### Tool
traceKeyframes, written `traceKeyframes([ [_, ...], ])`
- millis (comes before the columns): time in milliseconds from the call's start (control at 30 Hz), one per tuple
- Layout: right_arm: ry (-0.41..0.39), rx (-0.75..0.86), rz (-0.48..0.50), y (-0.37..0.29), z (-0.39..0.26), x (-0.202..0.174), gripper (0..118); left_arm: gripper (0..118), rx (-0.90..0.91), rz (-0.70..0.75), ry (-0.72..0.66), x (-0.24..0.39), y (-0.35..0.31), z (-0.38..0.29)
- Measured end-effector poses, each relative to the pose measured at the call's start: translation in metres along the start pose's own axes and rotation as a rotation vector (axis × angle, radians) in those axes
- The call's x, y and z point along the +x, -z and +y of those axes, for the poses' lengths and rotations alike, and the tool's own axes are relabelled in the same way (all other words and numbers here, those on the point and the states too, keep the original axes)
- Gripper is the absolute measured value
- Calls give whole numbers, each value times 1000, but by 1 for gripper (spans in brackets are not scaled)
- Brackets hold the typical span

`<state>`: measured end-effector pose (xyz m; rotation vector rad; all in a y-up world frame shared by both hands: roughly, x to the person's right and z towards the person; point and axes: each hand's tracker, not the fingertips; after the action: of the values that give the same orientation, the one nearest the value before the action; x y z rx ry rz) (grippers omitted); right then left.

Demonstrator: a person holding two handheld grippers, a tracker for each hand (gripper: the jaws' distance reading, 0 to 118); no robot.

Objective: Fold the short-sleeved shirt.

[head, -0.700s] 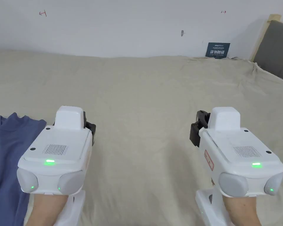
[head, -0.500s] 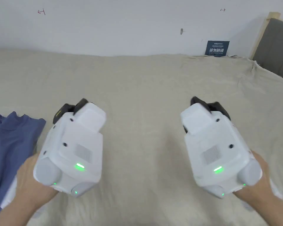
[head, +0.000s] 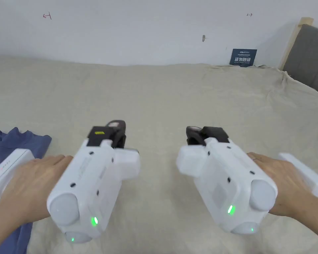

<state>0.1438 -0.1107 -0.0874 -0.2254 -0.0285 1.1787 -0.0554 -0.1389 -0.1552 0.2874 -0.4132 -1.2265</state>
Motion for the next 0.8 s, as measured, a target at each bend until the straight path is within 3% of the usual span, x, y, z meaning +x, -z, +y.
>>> traceKeyframes([
  [100,461,-73,-56,7,-7,24,0,0,-134,49,-488,-34,12,-2],
  [200,834,-116,-106,6,-19,36,0,0,-228,132,-848,-51,19,-13],
  [267,1039,-131,-114,4,-28,35,0,0,-278,172,-1007,-52,20,-20],
  [300,1102,-143,-122,3,-32,33,0,0,-295,186,-1074,-51,18,-20],
  [400,1141,-144,-156,-3,-36,20,0,0,-316,187,-1167,-41,13,-28],
  [533,1194,-137,-166,-11,-41,10,0,0,-324,167,-1163,-30,10,-32],
  [800,1186,-130,-168,-14,-41,11,0,0,-303,122,-1166,-23,6,-29],
])
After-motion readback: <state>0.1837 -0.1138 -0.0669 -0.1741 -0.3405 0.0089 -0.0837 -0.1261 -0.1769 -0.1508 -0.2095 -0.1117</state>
